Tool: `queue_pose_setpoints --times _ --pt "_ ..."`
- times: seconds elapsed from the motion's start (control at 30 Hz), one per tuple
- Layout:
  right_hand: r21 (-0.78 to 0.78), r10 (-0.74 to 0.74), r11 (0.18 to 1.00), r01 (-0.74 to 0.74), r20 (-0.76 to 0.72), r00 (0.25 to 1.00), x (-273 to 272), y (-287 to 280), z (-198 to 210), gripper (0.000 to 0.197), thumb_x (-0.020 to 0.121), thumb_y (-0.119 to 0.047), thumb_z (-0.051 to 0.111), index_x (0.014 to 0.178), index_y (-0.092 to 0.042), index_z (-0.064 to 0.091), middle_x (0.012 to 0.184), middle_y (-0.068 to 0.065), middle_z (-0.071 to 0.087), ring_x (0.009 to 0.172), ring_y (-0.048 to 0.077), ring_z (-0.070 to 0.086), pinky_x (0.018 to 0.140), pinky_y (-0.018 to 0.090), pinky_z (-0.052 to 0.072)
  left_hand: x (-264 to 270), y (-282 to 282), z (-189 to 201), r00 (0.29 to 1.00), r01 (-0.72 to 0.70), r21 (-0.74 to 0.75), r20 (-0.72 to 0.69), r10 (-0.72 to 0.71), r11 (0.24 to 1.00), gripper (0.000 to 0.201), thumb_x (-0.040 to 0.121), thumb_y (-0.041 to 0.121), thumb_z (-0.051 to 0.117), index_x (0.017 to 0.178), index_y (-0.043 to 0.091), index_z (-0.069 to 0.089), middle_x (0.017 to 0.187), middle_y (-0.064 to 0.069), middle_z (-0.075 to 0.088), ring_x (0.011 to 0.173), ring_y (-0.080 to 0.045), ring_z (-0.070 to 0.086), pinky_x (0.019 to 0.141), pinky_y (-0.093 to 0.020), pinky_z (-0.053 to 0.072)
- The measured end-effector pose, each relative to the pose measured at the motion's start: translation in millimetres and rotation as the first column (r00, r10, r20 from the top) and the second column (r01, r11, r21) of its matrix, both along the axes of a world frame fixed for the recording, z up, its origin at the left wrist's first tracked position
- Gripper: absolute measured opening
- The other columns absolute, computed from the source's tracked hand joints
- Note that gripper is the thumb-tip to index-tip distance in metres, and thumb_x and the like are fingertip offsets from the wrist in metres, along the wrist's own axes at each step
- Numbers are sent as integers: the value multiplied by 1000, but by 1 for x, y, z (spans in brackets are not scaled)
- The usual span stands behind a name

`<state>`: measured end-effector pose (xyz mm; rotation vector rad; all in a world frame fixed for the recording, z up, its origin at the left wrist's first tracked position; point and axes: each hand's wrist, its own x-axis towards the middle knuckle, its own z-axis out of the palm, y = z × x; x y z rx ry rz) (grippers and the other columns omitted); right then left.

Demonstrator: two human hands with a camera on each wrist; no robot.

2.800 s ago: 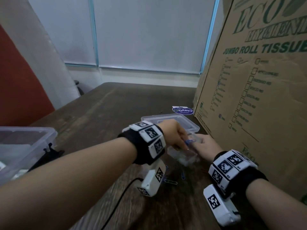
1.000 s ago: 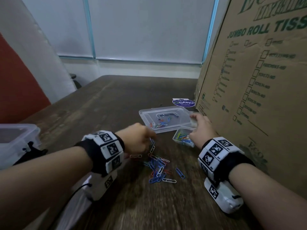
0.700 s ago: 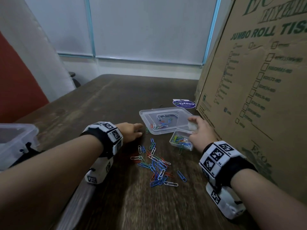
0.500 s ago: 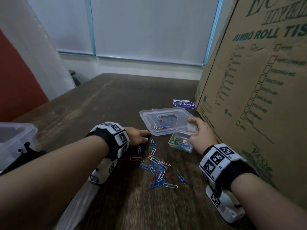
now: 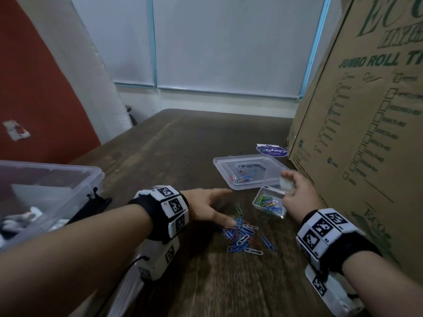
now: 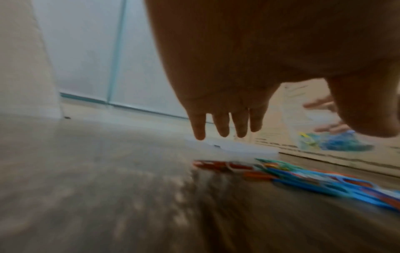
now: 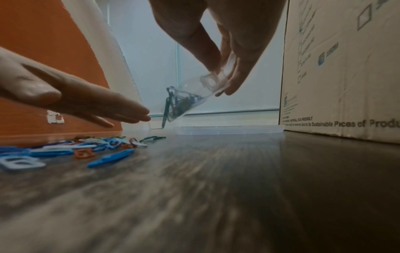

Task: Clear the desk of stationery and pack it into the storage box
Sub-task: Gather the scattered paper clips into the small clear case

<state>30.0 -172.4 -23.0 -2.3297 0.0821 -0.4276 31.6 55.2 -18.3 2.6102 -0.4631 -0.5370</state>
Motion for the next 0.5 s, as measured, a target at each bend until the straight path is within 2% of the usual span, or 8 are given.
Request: queue_pose_setpoints --times 0.1,0.17,0.23,0.33,0.4,0.47,0.5 --pt "-12 -26 1000 26 5 1000 -6 0 0 57 77 7 51 131 -12 49 137 10 48 125 25 47 104 29 35 0 8 -1 996 -44 148 -67 55 988 118 60 64 74 150 33 5 160 10 8 147 -13 11 121 -41 13" --pt "10 -38 999 38 0 999 -9 0 0 61 75 4 56 133 -10 46 137 12 46 121 28 49 105 33 37 -6 1 -4 994 13 231 -108 12 973 120 60 66 73 150 36 0 160 9 -4 148 -15 0 121 -47 8" --pt "24 -44 999 45 -19 999 -11 1 2 65 76 2 58 138 -9 41 137 14 42 122 30 48 107 36 37 -13 -14 -7 992 69 219 -117 -44 973 117 60 68 71 148 42 -1 160 7 -7 148 -17 2 121 -48 9" --pt "7 -55 998 55 -42 998 -13 1 4 67 78 3 54 141 -10 36 139 17 39 123 32 45 107 37 35 -22 -34 -10 983 179 214 -77 -166 960 109 67 65 69 148 41 1 160 7 -5 148 -18 0 120 -49 9" --pt "10 -66 998 67 -53 996 -14 0 5 67 80 4 53 143 -10 34 140 17 37 124 32 45 107 37 34 -24 -40 -13 961 272 256 -25 -275 928 97 74 58 67 149 38 8 161 7 1 148 -21 -2 119 -53 9" --pt "25 -76 997 78 -51 996 -15 1 5 67 80 4 51 143 -10 34 140 18 37 124 32 45 108 37 34 -24 -39 -12 932 336 265 43 -359 904 79 79 53 64 146 39 24 159 1 15 146 -25 13 118 -52 17" --pt "28 -78 996 79 -51 996 -15 1 4 67 80 4 51 143 -10 34 140 18 36 123 33 45 108 37 34 -23 -36 -11 921 349 250 87 -380 903 68 82 48 64 143 37 34 155 -3 25 142 -25 24 116 -48 23"
